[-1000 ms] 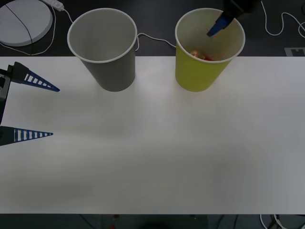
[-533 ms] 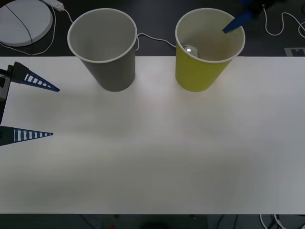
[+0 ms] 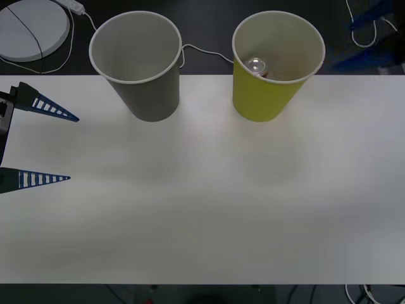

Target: Put the can into the green bin and the plastic bottle into the gray bin

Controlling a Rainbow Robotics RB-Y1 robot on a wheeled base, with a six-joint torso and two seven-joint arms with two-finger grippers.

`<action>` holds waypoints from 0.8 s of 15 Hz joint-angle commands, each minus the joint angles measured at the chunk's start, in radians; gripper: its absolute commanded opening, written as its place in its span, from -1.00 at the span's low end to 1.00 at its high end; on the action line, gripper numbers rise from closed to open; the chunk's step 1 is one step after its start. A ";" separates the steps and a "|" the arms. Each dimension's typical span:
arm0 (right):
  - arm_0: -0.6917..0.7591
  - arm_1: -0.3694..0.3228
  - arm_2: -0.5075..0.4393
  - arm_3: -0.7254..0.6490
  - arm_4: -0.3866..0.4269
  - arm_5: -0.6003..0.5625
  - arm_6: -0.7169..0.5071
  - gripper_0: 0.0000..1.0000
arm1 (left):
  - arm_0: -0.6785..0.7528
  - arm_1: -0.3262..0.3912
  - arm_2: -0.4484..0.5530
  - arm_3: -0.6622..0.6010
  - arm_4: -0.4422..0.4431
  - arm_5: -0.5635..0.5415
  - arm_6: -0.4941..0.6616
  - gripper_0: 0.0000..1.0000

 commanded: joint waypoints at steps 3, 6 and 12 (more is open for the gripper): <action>0.216 -0.017 -0.166 -0.037 -0.086 0.000 0.232 1.00 | 0.000 0.000 0.000 0.000 0.000 0.000 0.000 1.00; 0.362 -0.017 -0.244 -0.071 -0.143 0.000 0.357 1.00 | 0.000 0.000 0.000 0.000 0.000 0.000 0.000 1.00; 0.598 -0.001 -0.342 -0.124 -0.233 0.000 0.608 1.00 | 0.000 0.000 0.000 0.000 0.000 0.000 0.000 1.00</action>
